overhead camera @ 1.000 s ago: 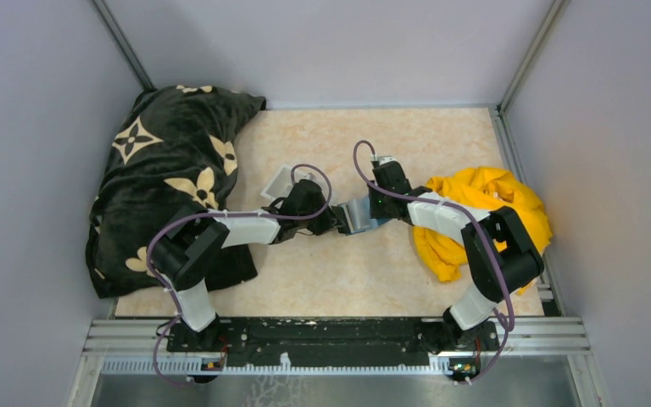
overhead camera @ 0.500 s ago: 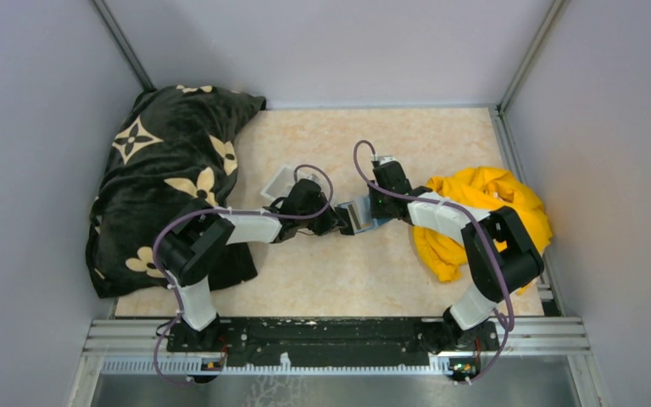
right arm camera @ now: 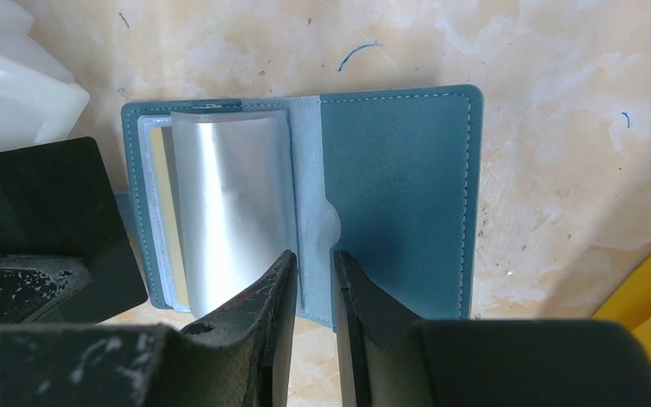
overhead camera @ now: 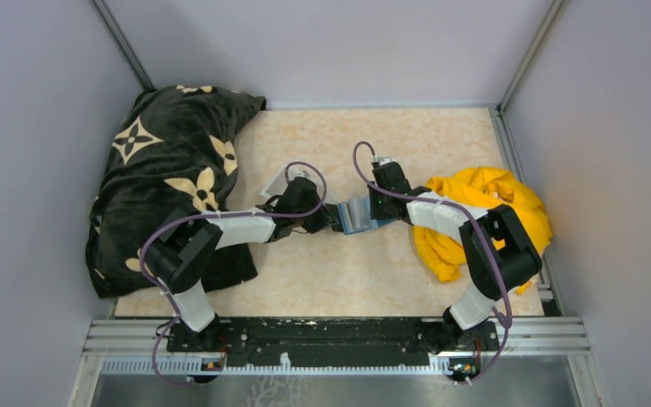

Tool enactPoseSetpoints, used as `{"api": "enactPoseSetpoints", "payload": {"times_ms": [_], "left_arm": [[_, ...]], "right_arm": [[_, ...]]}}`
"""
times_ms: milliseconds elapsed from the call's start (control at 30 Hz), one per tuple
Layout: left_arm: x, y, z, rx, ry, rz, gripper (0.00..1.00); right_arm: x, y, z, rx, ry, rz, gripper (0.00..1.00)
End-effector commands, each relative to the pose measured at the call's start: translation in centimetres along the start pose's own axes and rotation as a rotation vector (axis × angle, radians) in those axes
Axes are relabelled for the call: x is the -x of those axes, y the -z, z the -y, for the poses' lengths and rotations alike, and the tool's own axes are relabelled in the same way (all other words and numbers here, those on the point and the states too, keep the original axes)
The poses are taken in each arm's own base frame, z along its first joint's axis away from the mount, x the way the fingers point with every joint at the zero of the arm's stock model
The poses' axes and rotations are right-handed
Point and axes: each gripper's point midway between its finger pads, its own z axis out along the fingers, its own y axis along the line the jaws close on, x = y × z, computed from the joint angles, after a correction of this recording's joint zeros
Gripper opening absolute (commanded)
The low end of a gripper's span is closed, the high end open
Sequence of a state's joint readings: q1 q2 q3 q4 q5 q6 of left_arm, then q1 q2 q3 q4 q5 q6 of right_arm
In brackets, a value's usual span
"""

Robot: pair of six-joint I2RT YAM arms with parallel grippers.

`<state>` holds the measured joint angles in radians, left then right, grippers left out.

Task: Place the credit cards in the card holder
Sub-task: Insert the credit card into the card holder.

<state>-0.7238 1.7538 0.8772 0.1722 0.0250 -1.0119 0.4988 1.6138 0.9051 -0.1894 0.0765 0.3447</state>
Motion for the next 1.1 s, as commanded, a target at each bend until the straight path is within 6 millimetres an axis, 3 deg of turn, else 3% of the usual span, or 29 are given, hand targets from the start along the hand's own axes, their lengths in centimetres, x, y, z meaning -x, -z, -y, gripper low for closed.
{"api": "enactPoseSetpoints", "payload": {"times_ms": [0,533,1067], "left_arm": [[-0.3,-0.3,-0.8,0.021,-0.005,-0.010,0.00],[-0.6,0.0,1.8,-0.106,0.007,-0.037,0.00],[-1.1,-0.7,0.7,-0.061,-0.002,-0.048,0.00]], "right_arm": [[1.9,0.1,-0.3,0.012,-0.015,0.041,0.23],[1.5,-0.2,-0.3,0.010,-0.015,0.032,0.23],[1.6,-0.1,-0.4,0.015,-0.017,0.034,0.23]]}}
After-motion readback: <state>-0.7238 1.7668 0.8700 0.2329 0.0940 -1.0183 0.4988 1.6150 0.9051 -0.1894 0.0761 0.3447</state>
